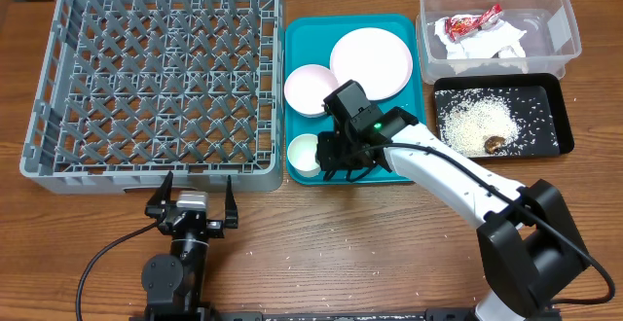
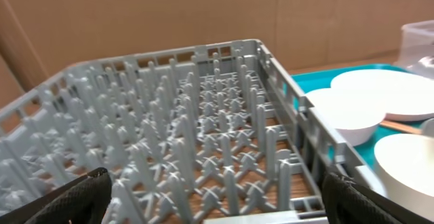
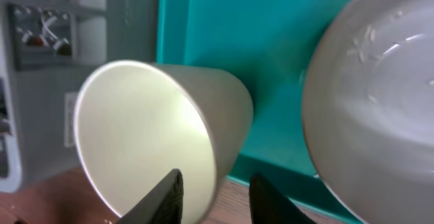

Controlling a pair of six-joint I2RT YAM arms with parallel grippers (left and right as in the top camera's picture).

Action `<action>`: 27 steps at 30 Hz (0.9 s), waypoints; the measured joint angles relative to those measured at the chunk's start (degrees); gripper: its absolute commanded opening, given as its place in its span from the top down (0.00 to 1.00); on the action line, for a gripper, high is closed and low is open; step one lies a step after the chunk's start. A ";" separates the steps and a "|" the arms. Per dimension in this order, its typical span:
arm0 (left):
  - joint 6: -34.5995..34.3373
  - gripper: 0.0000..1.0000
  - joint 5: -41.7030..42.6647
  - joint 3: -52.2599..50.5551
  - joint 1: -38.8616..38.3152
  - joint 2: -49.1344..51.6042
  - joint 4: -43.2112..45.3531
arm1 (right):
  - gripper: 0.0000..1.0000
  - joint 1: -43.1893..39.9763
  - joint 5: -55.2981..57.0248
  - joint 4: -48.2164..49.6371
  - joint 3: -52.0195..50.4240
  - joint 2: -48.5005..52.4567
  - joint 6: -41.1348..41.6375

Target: Sort waste into correct bins and load items into the dishwasher

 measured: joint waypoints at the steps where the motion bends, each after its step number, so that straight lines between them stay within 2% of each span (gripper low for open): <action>1: -1.07 0.00 0.33 0.24 0.00 0.00 -0.98 | 0.68 0.02 0.00 -0.04 0.00 0.00 0.00; 7: -6.47 0.00 1.70 8.46 0.00 2.62 -12.04 | 0.83 0.04 0.94 -0.04 0.00 0.00 1.14; 10: -8.72 0.00 2.12 17.14 0.00 6.99 -18.91 | 0.84 0.07 1.86 -0.07 0.00 0.00 2.58; 15: -10.69 0.00 3.80 35.63 0.00 18.91 -31.78 | 0.80 0.09 2.71 -0.15 0.00 0.00 4.28; 20: -11.52 0.00 7.56 53.48 0.00 34.16 -45.97 | 0.81 0.09 3.02 0.15 0.00 0.00 5.95; 24: -11.63 0.00 12.61 62.31 0.00 44.13 -53.59 | 0.90 0.09 3.21 0.11 -0.02 0.00 6.69; 27: -11.67 0.00 15.13 64.24 0.00 49.33 -53.90 | 0.96 0.09 3.23 0.00 -0.02 0.00 7.37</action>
